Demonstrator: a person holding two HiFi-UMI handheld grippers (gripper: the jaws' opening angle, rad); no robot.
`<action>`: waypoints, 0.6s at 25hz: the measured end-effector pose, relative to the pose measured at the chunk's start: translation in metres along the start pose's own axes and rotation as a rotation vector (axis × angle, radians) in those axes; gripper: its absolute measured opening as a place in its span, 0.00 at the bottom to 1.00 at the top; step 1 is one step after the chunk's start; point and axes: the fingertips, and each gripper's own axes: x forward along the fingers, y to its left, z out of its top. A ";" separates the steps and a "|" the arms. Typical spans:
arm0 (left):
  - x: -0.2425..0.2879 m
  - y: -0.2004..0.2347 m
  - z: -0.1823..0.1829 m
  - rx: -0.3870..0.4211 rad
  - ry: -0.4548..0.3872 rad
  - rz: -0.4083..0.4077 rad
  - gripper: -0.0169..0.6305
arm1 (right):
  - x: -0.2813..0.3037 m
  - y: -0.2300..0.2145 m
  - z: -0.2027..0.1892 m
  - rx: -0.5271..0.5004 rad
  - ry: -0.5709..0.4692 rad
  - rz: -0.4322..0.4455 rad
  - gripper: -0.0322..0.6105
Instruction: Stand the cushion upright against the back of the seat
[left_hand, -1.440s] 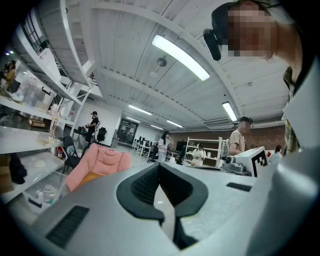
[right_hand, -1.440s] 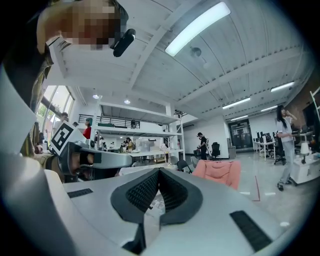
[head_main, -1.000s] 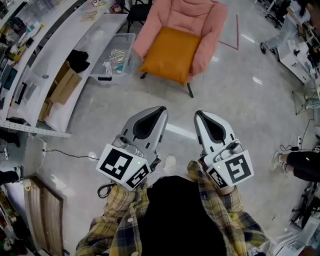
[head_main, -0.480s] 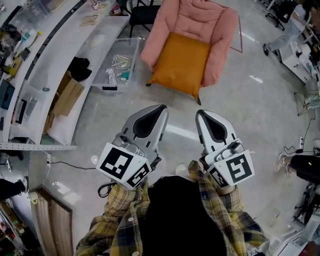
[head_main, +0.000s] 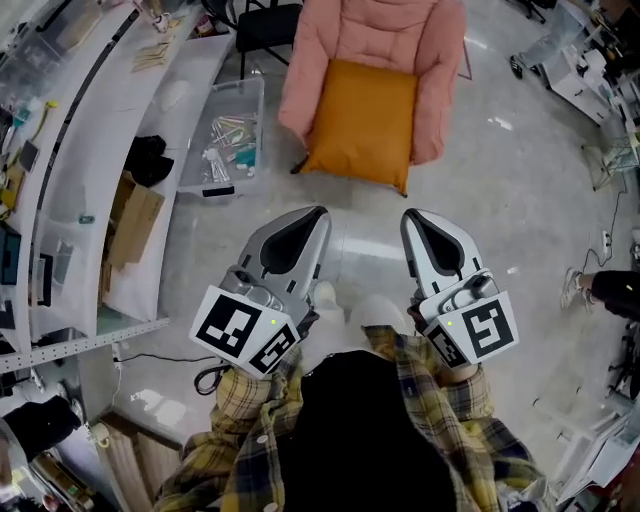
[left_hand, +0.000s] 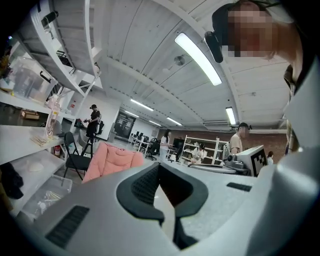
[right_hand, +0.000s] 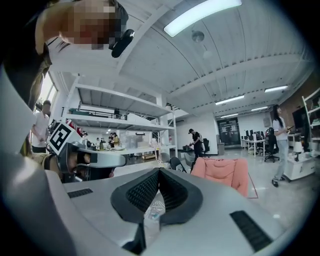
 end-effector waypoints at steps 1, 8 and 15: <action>0.001 0.004 0.000 -0.005 0.005 -0.008 0.03 | 0.001 -0.002 -0.003 -0.012 0.020 -0.016 0.08; 0.030 0.019 -0.015 -0.043 0.065 -0.062 0.03 | 0.011 -0.025 -0.019 0.002 0.070 -0.093 0.08; 0.067 0.043 -0.008 -0.049 0.078 -0.069 0.03 | 0.039 -0.059 -0.022 0.018 0.083 -0.118 0.08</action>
